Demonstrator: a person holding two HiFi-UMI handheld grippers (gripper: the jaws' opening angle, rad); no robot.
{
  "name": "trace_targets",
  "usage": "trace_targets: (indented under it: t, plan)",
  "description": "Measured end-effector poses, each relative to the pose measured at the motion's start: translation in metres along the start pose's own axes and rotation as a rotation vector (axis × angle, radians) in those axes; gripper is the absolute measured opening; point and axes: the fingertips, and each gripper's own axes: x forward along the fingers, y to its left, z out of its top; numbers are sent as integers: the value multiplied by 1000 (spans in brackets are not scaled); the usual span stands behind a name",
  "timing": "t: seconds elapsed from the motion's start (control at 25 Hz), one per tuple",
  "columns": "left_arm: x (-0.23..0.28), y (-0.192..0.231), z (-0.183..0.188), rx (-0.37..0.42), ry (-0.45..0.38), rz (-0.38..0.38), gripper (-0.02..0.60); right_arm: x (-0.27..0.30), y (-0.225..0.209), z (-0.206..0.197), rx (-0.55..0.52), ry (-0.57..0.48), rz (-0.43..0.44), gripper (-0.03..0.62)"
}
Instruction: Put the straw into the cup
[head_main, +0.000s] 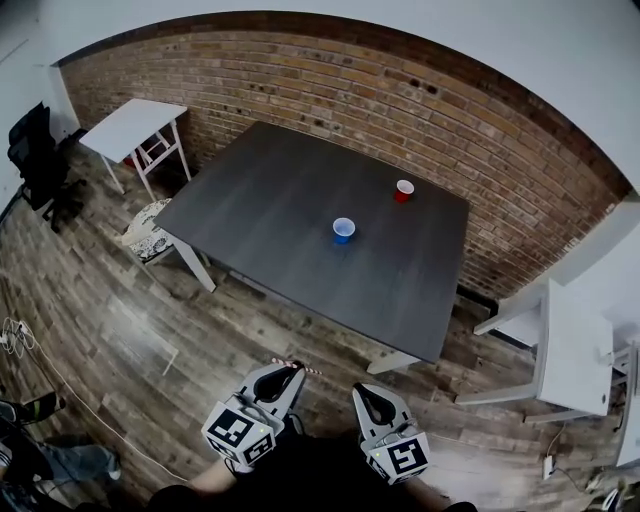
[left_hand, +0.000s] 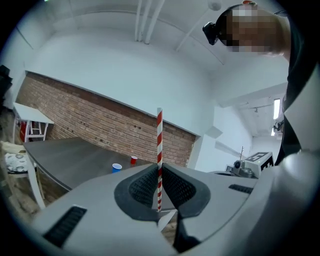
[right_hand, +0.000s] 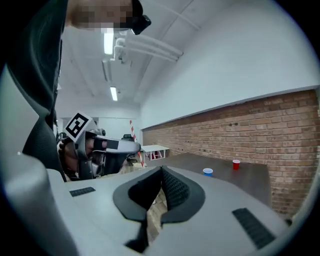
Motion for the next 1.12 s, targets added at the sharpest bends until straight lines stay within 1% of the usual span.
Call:
trace_targets:
  t: [0.12, 0.16, 0.24, 0.36, 0.44, 0.6, 0.68, 0.76, 0.88, 1.0, 1.12]
  plan:
    - [0, 18, -1, -27, 0, -23, 38, 12, 3, -18, 81, 113, -30, 23]
    - [1, 22, -2, -40, 1, -36, 38, 16, 2, -21, 105, 134, -39, 23]
    - [6, 27, -4, -63, 3, -65, 38, 23, 0, -24, 127, 148, -51, 23]
    - [18, 35, -9, -93, 12, -94, 38, 36, -3, -23, 122, 141, -47, 23]
    - [26, 41, -8, -101, 17, -99, 38, 46, -8, -23, 113, 140, -37, 23]
    - [37, 59, 6, -74, 5, -66, 38, 68, -19, -22, 124, 173, -4, 23]
    - [40, 70, 12, -60, -4, -40, 38, 80, -24, -23, 127, 164, 19, 23]
    - [44, 80, 17, -46, -5, -15, 38, 95, -27, -20, 123, 146, 60, 23]
    - [67, 93, 23, -33, 13, 9, 38, 116, -37, -9, 111, 112, 126, 23]
    - [96, 98, 32, -15, 31, 20, 38, 131, -68, 0, 111, 73, 127, 23]
    - [126, 103, 41, 0, 44, 35, 38, 140, -105, -5, 186, 113, 105, 23]
